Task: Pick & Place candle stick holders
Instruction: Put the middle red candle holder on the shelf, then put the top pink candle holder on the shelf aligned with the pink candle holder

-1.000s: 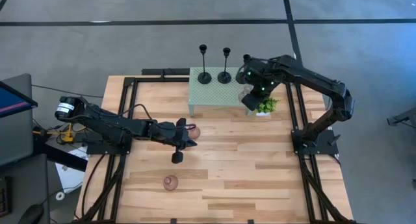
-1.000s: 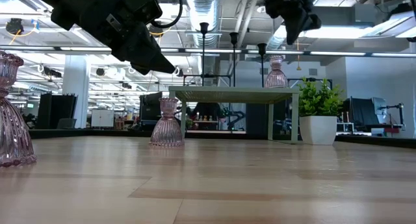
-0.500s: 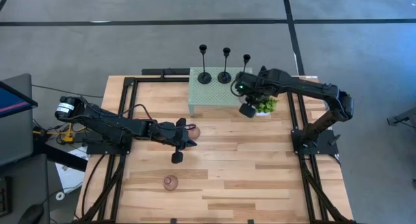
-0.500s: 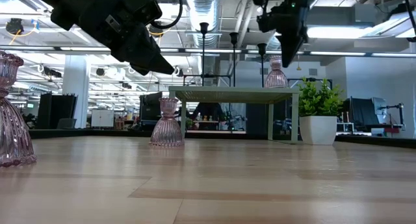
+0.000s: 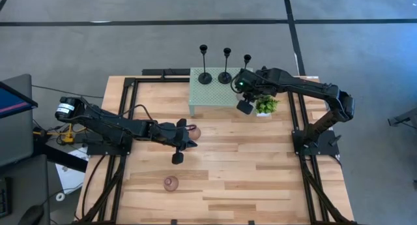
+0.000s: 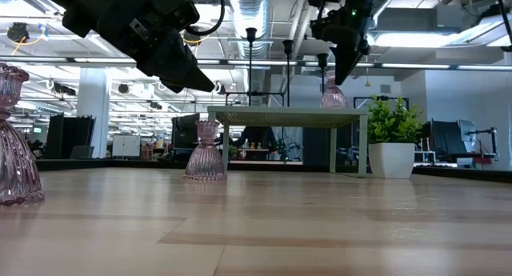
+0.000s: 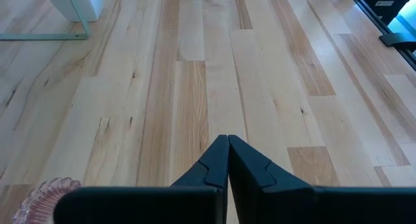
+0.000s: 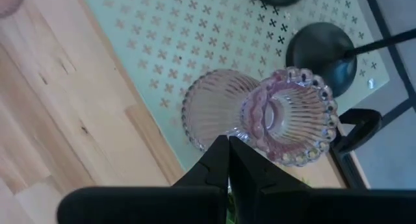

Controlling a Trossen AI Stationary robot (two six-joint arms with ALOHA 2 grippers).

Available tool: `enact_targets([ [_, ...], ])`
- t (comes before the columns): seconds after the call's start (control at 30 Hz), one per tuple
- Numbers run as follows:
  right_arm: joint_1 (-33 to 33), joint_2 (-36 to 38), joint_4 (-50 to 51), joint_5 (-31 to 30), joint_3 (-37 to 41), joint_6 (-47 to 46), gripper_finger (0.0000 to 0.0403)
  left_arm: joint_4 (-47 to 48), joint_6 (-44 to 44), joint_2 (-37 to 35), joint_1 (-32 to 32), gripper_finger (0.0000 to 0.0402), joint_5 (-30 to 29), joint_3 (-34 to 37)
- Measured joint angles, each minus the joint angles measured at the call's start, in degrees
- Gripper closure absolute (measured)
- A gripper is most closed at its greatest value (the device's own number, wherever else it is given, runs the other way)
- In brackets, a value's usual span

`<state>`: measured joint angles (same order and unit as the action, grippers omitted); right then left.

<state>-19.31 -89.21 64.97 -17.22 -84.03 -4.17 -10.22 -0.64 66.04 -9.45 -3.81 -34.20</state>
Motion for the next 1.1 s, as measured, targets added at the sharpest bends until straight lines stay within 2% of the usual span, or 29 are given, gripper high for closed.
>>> enact_targets([
  [0.17,-0.8,0.0,0.5,0.5,0.0,0.2,0.0403,0.1,0.0,0.0,0.0,0.0394,0.0,0.0],
  [0.33,-0.8,0.7,7.3,0.8,0.0,-2.8,0.0403,0.4,0.7,0.0,0.0,0.0395,0.0,0.0],
  [0.43,0.6,2.5,12.0,0.8,0.0,-6.3,0.0403,0.4,2.8,0.0,0.0,0.0394,0.0,0.0],
  [0.57,4.2,7.2,11.0,0.8,1.7,-9.3,0.0403,1.3,4.9,0.0,0.0,0.0396,-0.1,0.0],
  [0.73,10.2,14.9,3.6,0.8,7.8,-11.8,0.0403,3.5,5.5,-1.3,0.0,0.0395,-2.5,0.0],
  [0.9,16.4,22.4,-8.4,0.7,17.0,-14.7,0.0403,11.6,7.7,-5.2,0.0,0.0396,-4.6,0.2],
  [1.03,20.8,26.4,-17.2,-1.3,24.5,-15.9,0.0403,12.3,7.9,-9.6,0.0,0.0397,-6.2,4.4],
  [1.1,22.7,27.5,-21.0,-3.2,28.0,-16.1,0.0403,12.2,7.9,-12.1,0.0,0.0397,-9.1,7.5],
])
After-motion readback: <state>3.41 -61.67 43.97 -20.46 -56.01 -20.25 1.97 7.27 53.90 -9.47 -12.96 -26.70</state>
